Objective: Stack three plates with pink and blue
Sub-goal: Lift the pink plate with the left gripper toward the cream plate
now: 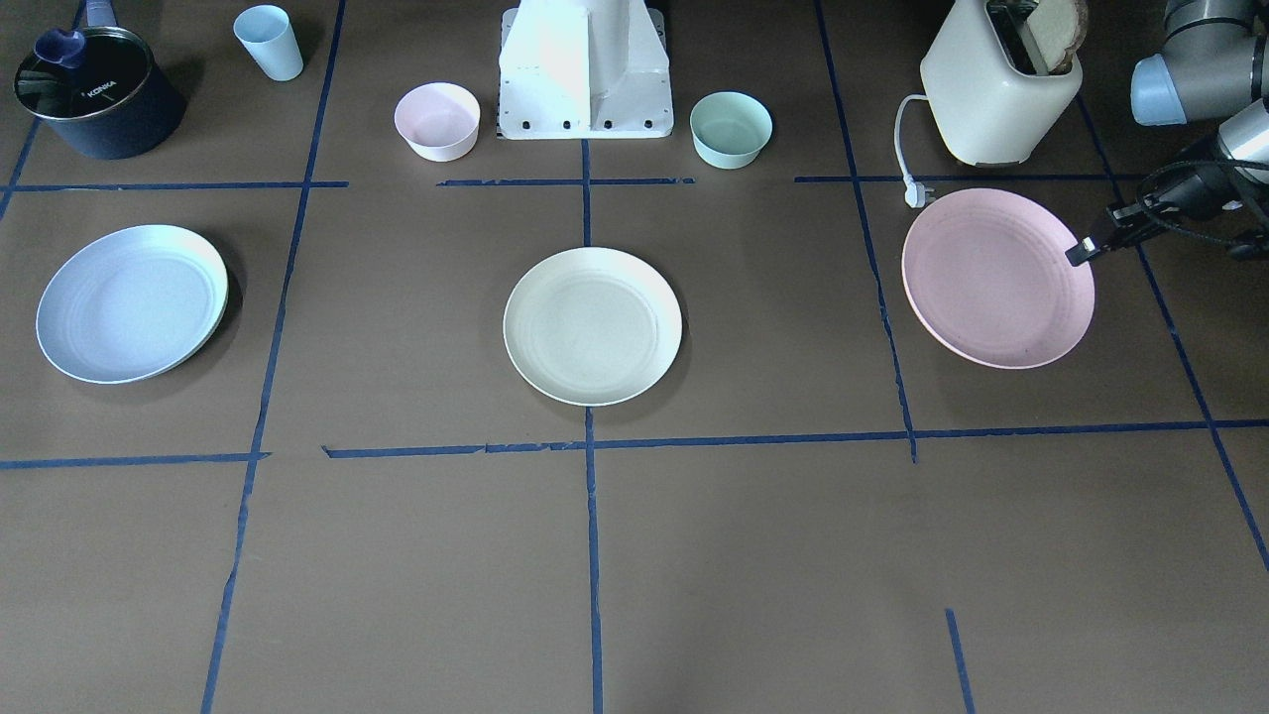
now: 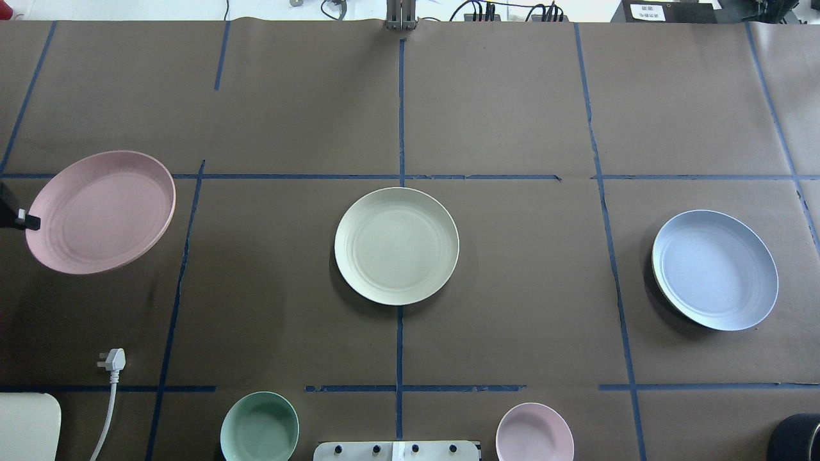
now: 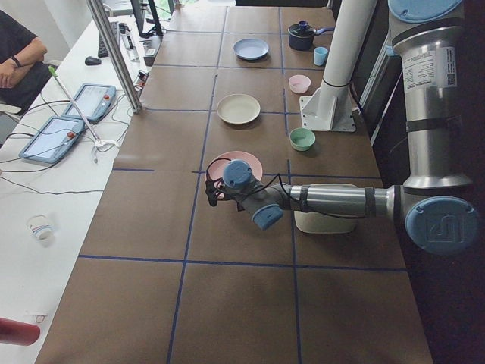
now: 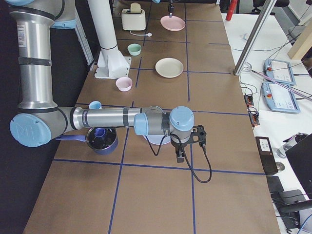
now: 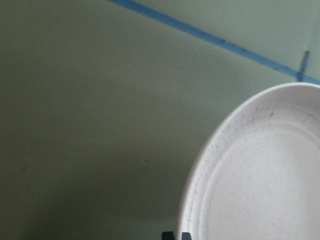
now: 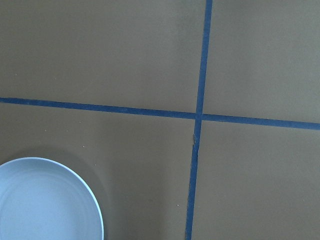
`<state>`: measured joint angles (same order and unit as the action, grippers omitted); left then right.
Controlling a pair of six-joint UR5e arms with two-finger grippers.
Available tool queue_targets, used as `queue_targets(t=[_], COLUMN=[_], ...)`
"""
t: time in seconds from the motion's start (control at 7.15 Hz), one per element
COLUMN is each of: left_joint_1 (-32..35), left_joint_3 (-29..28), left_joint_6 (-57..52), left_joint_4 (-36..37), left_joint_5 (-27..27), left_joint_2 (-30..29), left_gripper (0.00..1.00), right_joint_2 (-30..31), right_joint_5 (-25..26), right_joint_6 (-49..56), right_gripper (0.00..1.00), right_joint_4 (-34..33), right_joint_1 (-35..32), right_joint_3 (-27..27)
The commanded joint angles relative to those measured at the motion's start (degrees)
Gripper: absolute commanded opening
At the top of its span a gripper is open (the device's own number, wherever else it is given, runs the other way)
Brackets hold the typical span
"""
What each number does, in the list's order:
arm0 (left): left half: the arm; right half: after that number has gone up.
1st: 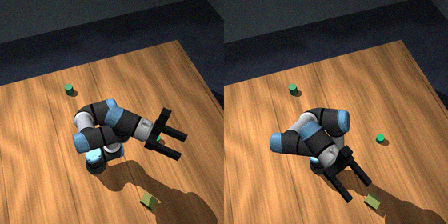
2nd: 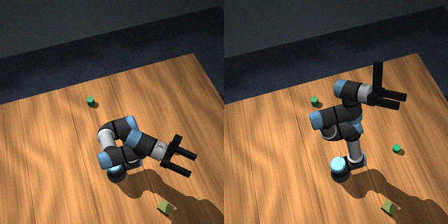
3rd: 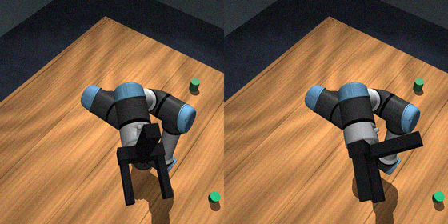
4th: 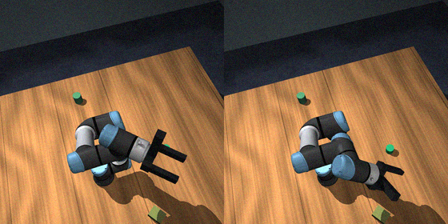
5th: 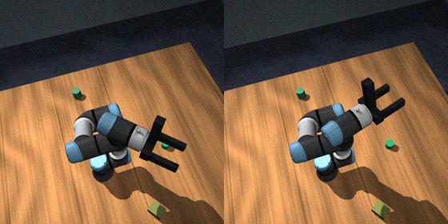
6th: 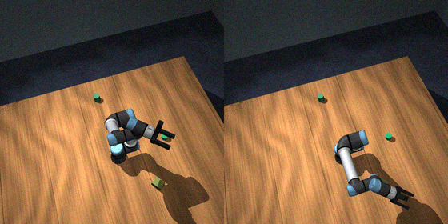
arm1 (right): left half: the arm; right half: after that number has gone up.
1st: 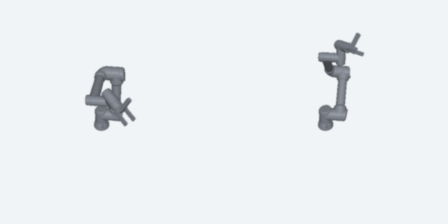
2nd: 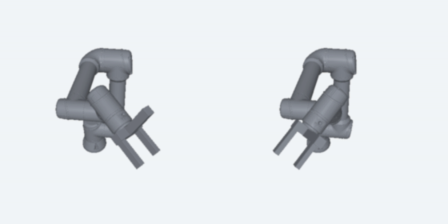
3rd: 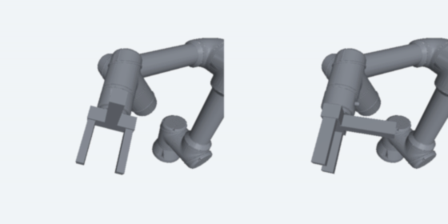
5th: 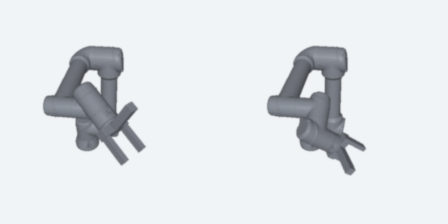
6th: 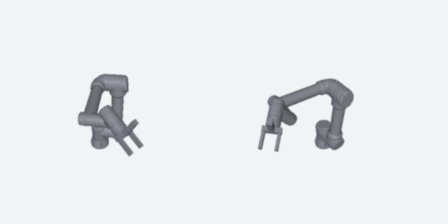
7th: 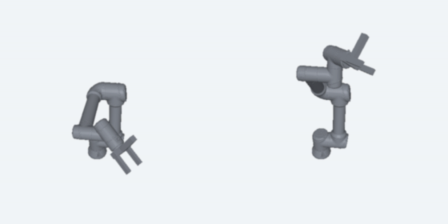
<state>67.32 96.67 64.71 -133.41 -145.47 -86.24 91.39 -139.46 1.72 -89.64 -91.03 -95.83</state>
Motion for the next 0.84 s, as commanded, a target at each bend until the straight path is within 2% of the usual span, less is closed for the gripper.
queue_targets(t=[0.0, 0.14, 0.28, 0.7], left_joint_1=[-0.61, -3.57, -11.52, -24.73], left_joint_3=[2.11, 3.34, 4.92, 13.7], left_joint_6=[6.27, 11.96, 21.33, 28.59], left_joint_4=[5.61, 5.8, 7.89, 24.12], left_joint_5=[2.63, 4.74, 9.8, 24.84], left_joint_2=[-6.47, -9.01, -13.82, -21.93], left_gripper=[0.0, 0.0, 0.0, 0.0], right_joint_2=[0.1, 0.28, 0.54, 0.63], right_joint_5=[0.06, -0.11, -0.29, -0.64], right_joint_6=[-6.77, -7.69, -8.74, -9.1], right_gripper=[1.0, 1.0, 1.0, 1.0], right_joint_4=[0.08, 0.08, -0.01, -0.19], right_joint_1=[1.89, 2.17, 2.43, 3.4], right_joint_3=[-1.54, -2.77, -4.78, -5.33])
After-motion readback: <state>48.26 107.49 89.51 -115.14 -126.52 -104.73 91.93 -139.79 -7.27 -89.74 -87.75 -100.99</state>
